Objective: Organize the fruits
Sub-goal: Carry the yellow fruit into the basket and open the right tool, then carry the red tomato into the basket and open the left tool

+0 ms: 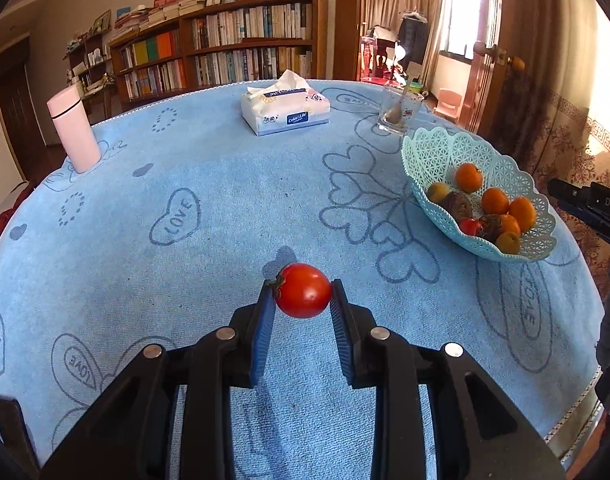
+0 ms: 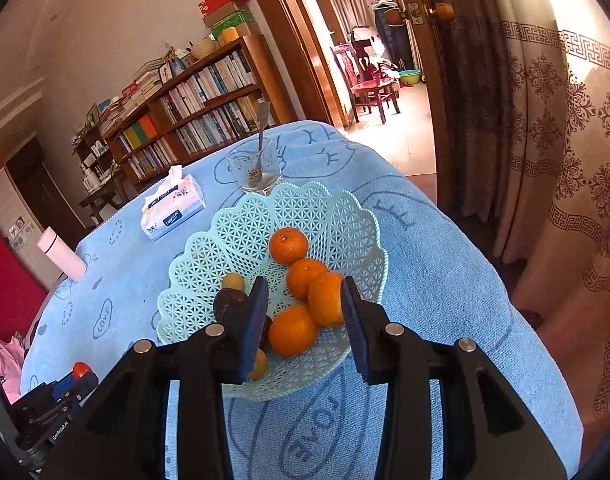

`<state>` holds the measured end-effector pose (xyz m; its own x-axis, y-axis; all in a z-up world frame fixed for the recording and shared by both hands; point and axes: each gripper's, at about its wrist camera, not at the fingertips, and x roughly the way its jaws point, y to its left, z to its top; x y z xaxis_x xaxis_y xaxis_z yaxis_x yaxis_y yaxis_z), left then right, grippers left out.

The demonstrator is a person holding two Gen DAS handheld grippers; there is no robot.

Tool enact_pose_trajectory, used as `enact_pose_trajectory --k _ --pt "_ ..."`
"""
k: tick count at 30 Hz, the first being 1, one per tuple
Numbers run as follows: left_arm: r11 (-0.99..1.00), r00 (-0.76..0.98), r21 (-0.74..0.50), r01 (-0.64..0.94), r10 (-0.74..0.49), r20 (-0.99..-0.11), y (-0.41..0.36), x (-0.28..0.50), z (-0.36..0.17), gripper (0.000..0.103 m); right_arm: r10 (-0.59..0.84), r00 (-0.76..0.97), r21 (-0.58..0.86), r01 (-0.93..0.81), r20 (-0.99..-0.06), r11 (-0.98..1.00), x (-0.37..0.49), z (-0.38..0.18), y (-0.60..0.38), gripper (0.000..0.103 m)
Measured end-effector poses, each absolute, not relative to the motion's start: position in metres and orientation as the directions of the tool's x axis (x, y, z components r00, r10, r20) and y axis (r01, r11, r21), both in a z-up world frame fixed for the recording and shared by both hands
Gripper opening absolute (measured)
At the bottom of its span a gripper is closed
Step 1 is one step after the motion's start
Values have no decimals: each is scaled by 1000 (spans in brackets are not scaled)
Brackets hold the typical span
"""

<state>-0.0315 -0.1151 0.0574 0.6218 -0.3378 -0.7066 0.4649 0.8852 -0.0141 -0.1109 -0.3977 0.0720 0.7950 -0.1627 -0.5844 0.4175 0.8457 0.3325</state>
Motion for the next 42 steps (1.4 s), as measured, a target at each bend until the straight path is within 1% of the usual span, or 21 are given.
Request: enact_pose_trajectory --k 4,5,6,7,9,12,16,20,29,30,31,32,33,35,36,38,40,42 --pt "864 597 -29 503 -372 -711 -135 -31 61 28 -227 791 289 451 -569 844 -120 71 -403 39" --pt "857 590 -34 514 -382 -711 -140 -31 63 28 -248 789 273 460 -562 845 -122 70 -403 42" --pt "850 584 -38 525 -393 -710 -145 -31 65 28 -276 788 252 472 -551 845 -125 70 -403 48" --pt "844 580 -42 535 -402 -709 -151 -30 68 28 -308 786 228 486 -535 844 -128 70 -402 51" --pt "830 571 -49 556 -424 -703 -163 -30 74 28 -351 787 194 501 -507 843 -133 70 -401 54" --pt "813 566 -52 581 -449 -692 -181 -28 82 28 -362 793 197 505 -490 840 -137 70 -404 59" --pt "798 566 -30 603 -454 -688 -208 -22 87 28 -362 791 223 517 -493 826 -141 66 -413 59" --pt "777 543 -33 629 -470 -696 -232 -17 88 28 -364 787 251 533 -498 808 -146 59 -422 59" --pt "762 536 -3 647 -458 -710 -270 -2 77 29 -344 787 279 531 -512 800 -149 50 -428 59" --pt "764 537 0 645 -454 -710 -272 -1 76 33 -343 788 279 530 -512 801 -149 50 -428 60" --pt "767 539 -1 642 -452 -710 -272 1 76 52 -340 788 281 529 -513 801 -150 49 -428 61" --pt "773 546 -3 635 -452 -705 -271 1 76 64 -338 789 283 527 -514 801 -150 49 -428 66" --pt "779 560 -4 627 -455 -693 -269 1 78 73 -336 789 286 527 -514 800 -150 48 -428 72" --pt "786 583 17 618 -443 -681 -267 0 79 73 -335 789 291 528 -515 798 -151 48 -429 75" --pt "790 598 38 612 -431 -676 -266 0 79 74 -332 789 294 528 -517 797 -151 47 -429 79" --pt "800 644 102 591 -392 -657 -266 -3 79 77 -329 788 298 528 -520 795 -151 47 -429 84" --pt "805 691 174 567 -351 -632 -265 -8 79 83 -324 788 301 527 -523 795 -151 47 -429 84" --pt "801 710 209 561 -335 -619 -264 -11 78 86 -315 788 305 523 -529 796 -151 47 -429 89"
